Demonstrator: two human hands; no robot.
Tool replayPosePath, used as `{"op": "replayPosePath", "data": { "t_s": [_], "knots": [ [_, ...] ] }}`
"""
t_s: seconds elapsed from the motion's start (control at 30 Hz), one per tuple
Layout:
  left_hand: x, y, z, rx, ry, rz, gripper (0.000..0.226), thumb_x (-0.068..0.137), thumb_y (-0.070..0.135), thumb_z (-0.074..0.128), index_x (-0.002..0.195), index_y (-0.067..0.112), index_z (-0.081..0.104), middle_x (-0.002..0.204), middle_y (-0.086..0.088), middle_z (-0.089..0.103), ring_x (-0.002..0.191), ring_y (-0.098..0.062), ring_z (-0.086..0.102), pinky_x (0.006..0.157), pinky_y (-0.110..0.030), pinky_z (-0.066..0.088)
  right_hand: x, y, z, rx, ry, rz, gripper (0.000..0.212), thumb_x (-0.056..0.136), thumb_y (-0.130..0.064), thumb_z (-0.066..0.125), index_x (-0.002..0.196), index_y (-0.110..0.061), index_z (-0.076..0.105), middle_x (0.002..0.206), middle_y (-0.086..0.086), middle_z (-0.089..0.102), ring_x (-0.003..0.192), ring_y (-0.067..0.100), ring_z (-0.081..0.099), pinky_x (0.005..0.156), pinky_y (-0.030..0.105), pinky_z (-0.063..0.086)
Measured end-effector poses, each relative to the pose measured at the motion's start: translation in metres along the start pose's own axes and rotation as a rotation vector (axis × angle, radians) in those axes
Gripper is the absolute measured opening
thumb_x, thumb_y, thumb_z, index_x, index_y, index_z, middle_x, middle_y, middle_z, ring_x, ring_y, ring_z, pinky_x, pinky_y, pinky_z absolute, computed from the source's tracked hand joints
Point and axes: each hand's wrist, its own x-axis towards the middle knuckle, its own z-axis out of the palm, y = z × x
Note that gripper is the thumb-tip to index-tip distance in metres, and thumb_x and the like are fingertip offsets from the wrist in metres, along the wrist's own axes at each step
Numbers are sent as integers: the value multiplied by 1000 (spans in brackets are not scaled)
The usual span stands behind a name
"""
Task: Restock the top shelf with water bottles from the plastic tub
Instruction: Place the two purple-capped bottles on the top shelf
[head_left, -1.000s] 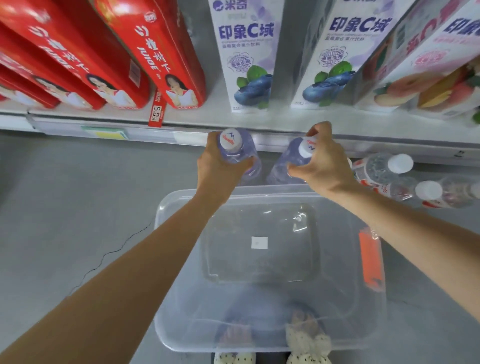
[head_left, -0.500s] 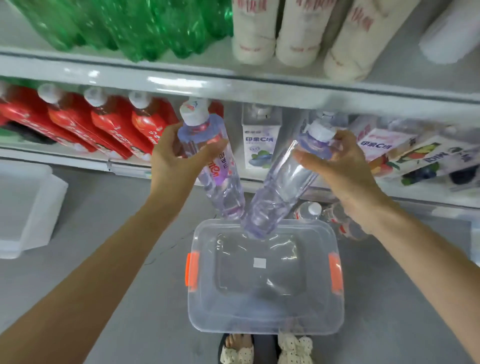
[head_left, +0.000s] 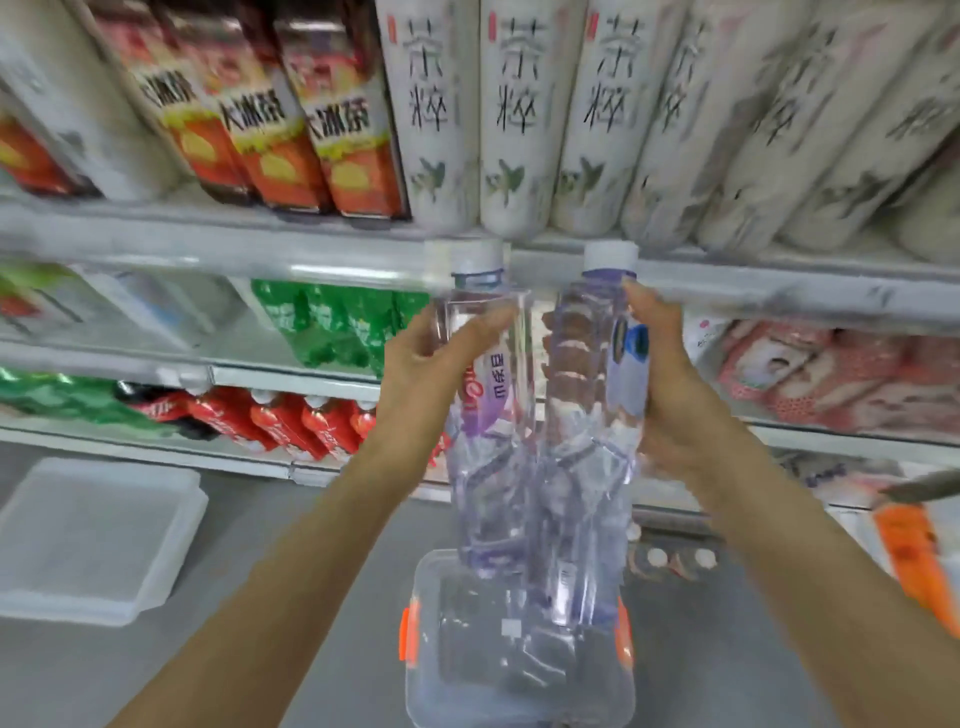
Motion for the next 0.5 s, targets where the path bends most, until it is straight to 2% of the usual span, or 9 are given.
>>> {"op": "replayPosePath", "data": {
  "t_s": [0.07, 0.1, 0.17, 0.23, 0.27, 0.3, 0.33, 0.4, 0.5],
  "knots": [
    [-5, 42, 5, -46, -37, -38, 29, 63, 37, 64, 89, 25, 63, 67, 19, 69, 60, 7, 64, 55, -14, 48, -7, -37, 7, -69, 10, -46, 11, 85, -37, 55, 83, -26, 54, 70, -11, 62, 64, 1, 59, 63, 21, 48],
    [-6, 62, 6, -59, -62, -56, 47, 56, 44, 65, 99, 25, 62, 74, 19, 70, 61, 8, 64, 53, -14, 48, -9, -56, 10, -85, -12, -49, 23, 74, -43, 64, 89, -27, 58, 87, -11, 59, 78, 4, 57, 74, 28, 46],
    [-8, 103, 10, -33, -116, -73, 81, 46, 57, 74, 120, 28, 56, 100, 18, 67, 77, 10, 64, 65, -16, 49, -27, -99, 25, -151, -47, -41, 38, 78, -47, 64, 111, -29, 56, 114, -15, 52, 102, 11, 50, 91, 34, 40],
    [-13, 145, 20, -14, -126, -29, 100, 41, 72, 75, 128, 28, 53, 120, 6, 62, 101, -6, 64, 89, -34, 50, -48, -139, 39, -196, -76, -90, 45, 72, -58, 64, 107, -32, 55, 108, -14, 57, 106, 20, 54, 96, 37, 41],
    [-18, 166, 25, -1, -110, 7, 101, 40, 73, 75, 127, 26, 55, 120, 2, 63, 103, -14, 64, 93, -41, 49, -57, -157, 46, -220, -76, -125, 62, 53, -68, 72, 101, -32, 57, 99, -12, 60, 105, 22, 57, 94, 39, 45],
    [-23, 185, 31, 16, -104, 58, 95, 42, 69, 76, 123, 25, 58, 114, 1, 65, 98, -15, 65, 90, -39, 50, -65, -172, 51, -261, -62, -178, 80, 35, -72, 77, 101, -30, 60, 93, -11, 63, 103, 22, 59, 88, 38, 49],
    [-27, 204, 36, 29, -107, 116, 80, 47, 62, 77, 116, 25, 62, 105, 4, 68, 89, -11, 67, 83, -33, 52, -74, -188, 55, -288, -38, -246, 89, 31, -71, 78, 107, -27, 62, 94, -9, 64, 99, 19, 60, 82, 34, 52],
    [-37, 241, 45, 15, -144, 221, 47, 61, 47, 72, 102, 25, 64, 88, 10, 71, 80, -5, 68, 74, -25, 51, -95, -220, 64, -305, -37, -354, 81, 46, -61, 71, 119, -26, 62, 103, -6, 67, 98, 14, 62, 83, 33, 53],
    [-53, 286, 49, 10, -182, 301, 36, 75, 37, 67, 108, 23, 63, 95, 7, 72, 85, -4, 69, 69, -19, 52, -126, -263, 77, -299, -74, -466, 68, 50, -61, 70, 111, -30, 66, 109, 4, 69, 106, 26, 63, 99, 53, 44]
  ]
}}
